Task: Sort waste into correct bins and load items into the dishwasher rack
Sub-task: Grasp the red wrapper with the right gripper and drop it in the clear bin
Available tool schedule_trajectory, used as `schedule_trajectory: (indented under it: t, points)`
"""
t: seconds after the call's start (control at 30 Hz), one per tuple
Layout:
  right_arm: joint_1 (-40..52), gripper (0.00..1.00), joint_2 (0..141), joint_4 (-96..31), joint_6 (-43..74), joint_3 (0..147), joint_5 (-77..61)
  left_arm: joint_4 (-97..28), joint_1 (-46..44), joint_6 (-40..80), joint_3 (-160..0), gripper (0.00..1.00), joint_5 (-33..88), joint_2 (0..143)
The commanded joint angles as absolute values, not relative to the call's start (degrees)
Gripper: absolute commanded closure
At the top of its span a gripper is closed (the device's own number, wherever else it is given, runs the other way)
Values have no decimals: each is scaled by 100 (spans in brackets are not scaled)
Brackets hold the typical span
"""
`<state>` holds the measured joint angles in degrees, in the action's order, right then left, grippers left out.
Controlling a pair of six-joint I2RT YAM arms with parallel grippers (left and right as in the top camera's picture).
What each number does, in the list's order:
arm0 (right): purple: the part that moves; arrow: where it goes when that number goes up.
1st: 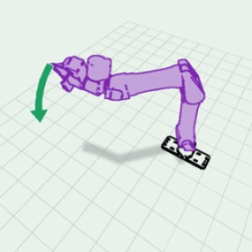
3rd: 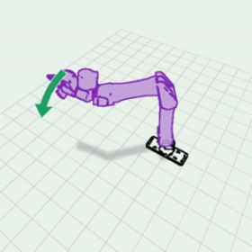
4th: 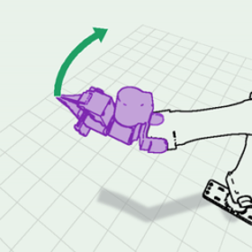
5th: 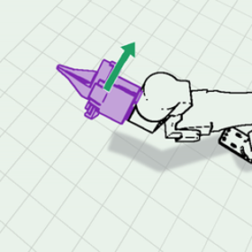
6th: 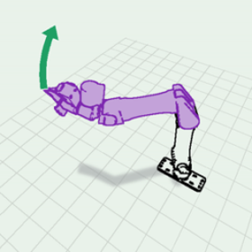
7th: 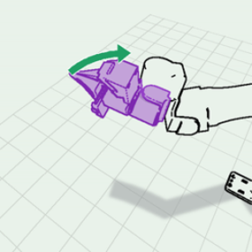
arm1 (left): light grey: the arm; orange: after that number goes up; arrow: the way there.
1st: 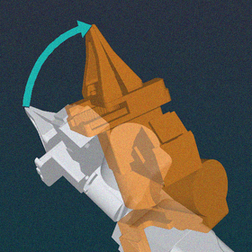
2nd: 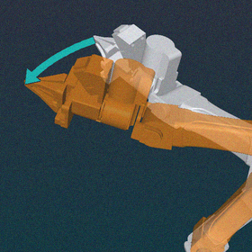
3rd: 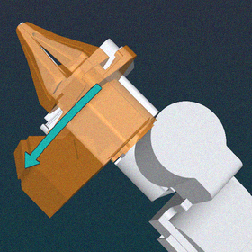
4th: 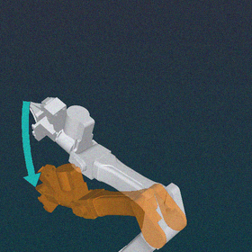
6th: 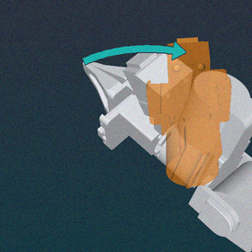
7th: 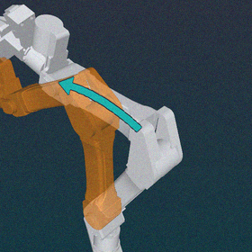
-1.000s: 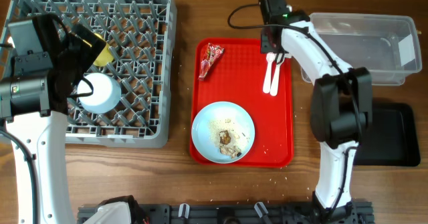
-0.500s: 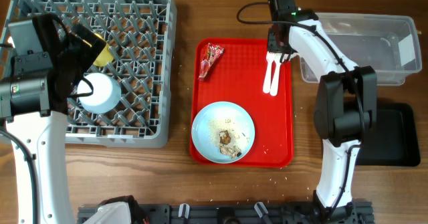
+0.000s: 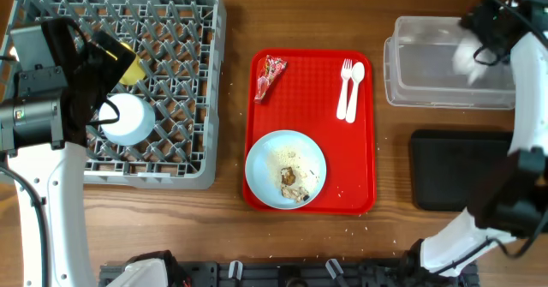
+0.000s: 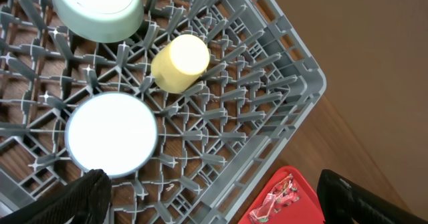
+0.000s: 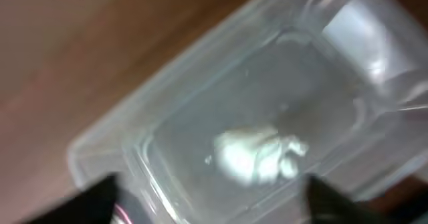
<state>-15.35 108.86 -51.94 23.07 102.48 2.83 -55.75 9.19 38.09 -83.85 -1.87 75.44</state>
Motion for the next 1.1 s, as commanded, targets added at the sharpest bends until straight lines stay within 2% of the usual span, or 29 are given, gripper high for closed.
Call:
schedule_trajectory:
  t: [0.0,0.13,0.23,0.33,0.37,0.47,0.53,0.6,0.7,0.77,0.87,0.93,1.03,1.07]
  points:
    - [-1498,0,11273,-5205,1796,10191,-513,-5564,950,3863,-8401,0,-263,7522]
    - [-1444,0,10903,-5085,1765,10296,-1804,-5564,950,3863,-8401,0,-263,7522]
    - [-711,0,10269,-4703,1350,10296,-2639,-5564,950,3863,-8401,0,-263,7522]
    - [526,0,10302,-4244,1970,10226,-2119,-5564,950,3863,-8401,0,-263,7522]
    - [1168,0,10532,-4051,2307,10149,-1592,-5564,950,3863,-8401,0,-263,7522]
    - [2355,2,11491,-3509,2814,10149,-1059,-5564,950,3863,-8401,0,-263,7522]
    - [2788,12,12123,-3551,3752,10149,-484,-5564,950,3863,-8401,0,-263,7522]
    - [2978,25,12678,-3721,4692,10149,-521,-5564,950,3863,-8401,0,-263,7522]
    - [3107,35,12999,-3780,4838,10149,-945,-5564,950,3863,-8401,0,-263,7522]
    - [3175,47,13148,-3983,5378,10149,-917,-5564,950,3863,-8401,0,-263,7522]
    - [3229,47,13364,-3975,5717,10147,-893,-5564,950,3863,-8401,0,-263,7522]
    - [3236,54,13456,-3791,5725,10147,-880,-5564,950,3863,-8401,0,-263,7522]
    - [3181,96,13417,-3704,5848,10167,-705,-5564,950,3863,-8401,0,-263,7522]
    - [3087,96,13336,-3715,5846,10215,-690,-5564,950,3863,-8401,0,-263,7522]
